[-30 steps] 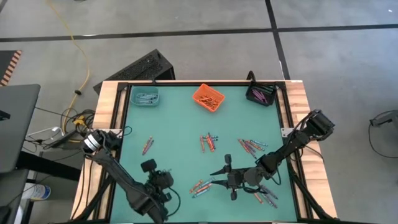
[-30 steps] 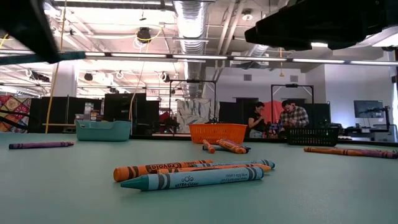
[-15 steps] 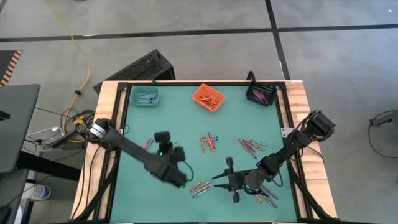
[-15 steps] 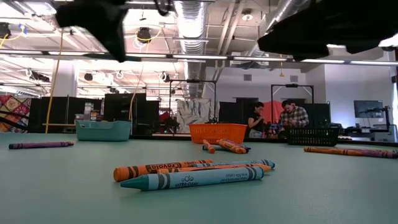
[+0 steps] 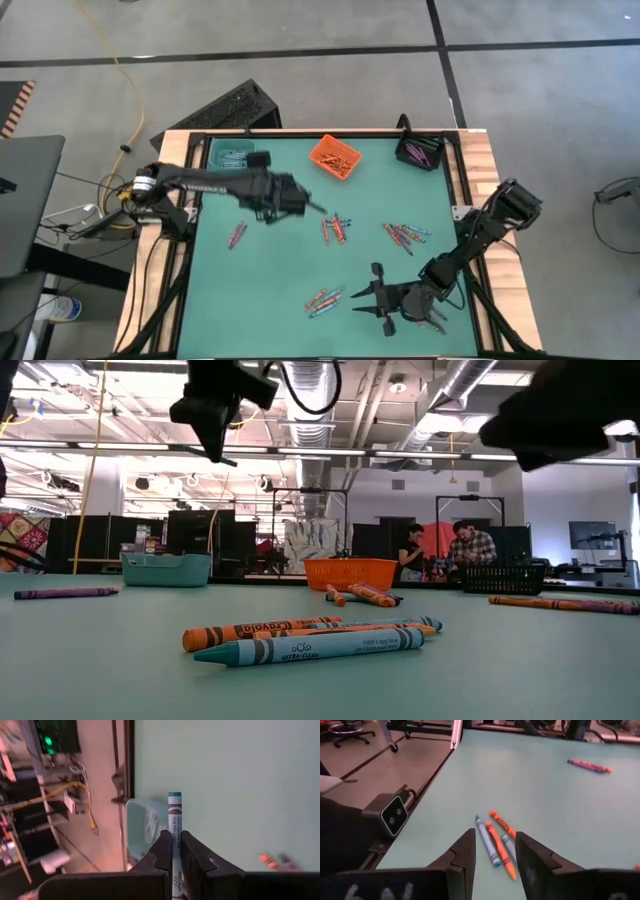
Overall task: Sort crayons
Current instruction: Put the blue crayon into the blue bin
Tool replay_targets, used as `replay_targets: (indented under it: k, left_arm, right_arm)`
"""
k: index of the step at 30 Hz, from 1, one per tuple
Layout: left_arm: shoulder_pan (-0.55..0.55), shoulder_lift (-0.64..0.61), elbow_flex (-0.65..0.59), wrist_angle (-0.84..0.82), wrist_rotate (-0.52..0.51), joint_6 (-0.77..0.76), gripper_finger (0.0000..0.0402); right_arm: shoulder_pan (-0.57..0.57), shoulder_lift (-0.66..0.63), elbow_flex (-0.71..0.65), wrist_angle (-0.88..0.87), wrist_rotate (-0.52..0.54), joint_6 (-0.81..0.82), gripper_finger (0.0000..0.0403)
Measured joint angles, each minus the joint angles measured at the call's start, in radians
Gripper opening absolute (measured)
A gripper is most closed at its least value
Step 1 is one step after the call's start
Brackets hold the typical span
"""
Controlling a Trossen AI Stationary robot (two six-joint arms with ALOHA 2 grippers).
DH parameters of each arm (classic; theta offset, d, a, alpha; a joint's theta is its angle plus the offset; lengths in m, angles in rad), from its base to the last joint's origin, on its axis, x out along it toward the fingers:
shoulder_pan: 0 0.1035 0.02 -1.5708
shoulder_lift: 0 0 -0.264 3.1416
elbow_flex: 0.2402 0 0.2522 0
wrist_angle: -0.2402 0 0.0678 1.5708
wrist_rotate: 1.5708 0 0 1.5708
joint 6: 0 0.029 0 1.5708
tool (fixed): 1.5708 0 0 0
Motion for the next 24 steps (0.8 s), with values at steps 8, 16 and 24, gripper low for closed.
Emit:
replay_targets:
  k: [8,16,24]
  left_arm:
    - [0.24,-0.068,0.0,0.017,0.107,0.206,0.0004]
    - [0.452,-0.074,0.0,0.103,0.242,0.4,0.0004]
    - [0.595,-0.07,0.0,0.14,0.29,0.504,0.0004]
  right_arm:
    - [0.045,0.0,0.0,-0.066,0.091,0.111,0.0133]
    - [0.056,0.0,0.0,-0.068,0.115,0.166,0.0133]
    - [0.056,0.0,0.0,-0.067,0.116,0.197,0.0133]
